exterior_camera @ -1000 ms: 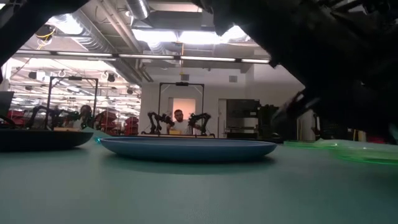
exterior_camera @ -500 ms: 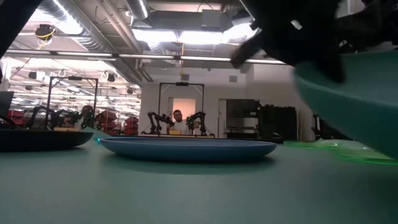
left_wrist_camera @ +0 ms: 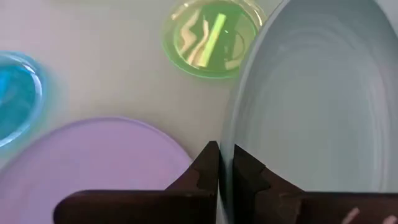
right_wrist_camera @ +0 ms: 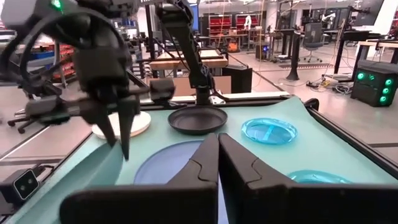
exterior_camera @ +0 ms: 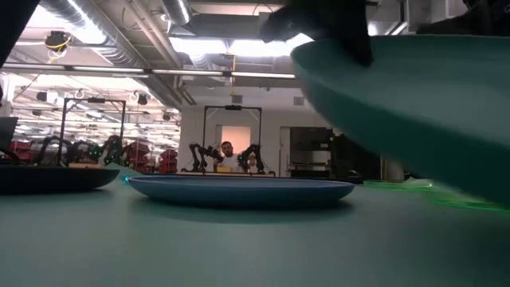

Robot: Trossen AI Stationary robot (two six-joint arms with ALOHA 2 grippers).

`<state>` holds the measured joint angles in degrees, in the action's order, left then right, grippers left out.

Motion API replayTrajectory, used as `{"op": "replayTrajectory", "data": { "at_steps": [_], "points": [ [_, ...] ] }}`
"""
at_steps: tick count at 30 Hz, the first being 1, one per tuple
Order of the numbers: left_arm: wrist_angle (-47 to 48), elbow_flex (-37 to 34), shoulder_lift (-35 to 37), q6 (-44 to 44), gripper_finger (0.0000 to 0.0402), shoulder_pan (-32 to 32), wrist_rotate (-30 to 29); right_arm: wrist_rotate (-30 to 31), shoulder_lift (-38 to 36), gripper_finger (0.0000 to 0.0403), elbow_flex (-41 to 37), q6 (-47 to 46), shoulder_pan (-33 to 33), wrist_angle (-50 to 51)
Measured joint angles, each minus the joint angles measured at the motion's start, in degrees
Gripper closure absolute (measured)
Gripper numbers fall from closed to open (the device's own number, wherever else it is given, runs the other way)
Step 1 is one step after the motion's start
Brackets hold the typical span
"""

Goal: Stack plastic plates
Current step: Stack the green plate on the light blue plate

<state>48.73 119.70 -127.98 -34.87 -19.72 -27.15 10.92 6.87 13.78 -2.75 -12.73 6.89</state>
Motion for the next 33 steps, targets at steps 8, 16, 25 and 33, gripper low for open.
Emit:
{"op": "replayTrajectory", "data": {
  "at_steps": [8, 16, 25, 33],
  "points": [
    [10.42, 0.00, 5.02, -0.98, 0.0392, -0.32, -5.01, 0.00, 0.00, 0.0402, -0.02, 0.03, 0.00, 0.58],
    [18.56, 0.02, 12.55, -2.29, 0.0392, 0.45, -9.57, 0.00, 0.00, 0.0402, -0.02, 0.11, 0.00, 2.85],
    [26.87, -2.26, 20.80, -1.96, 0.0396, 3.78, -12.33, 0.84, 0.02, 0.0402, -0.02, 1.97, 0.00, -0.08],
    [13.87, -25.33, 34.83, 1.00, 0.0397, 11.53, -5.04, 1.87, 0.02, 0.0402, -0.02, 3.80, 0.00, -1.35]
  ]
}}
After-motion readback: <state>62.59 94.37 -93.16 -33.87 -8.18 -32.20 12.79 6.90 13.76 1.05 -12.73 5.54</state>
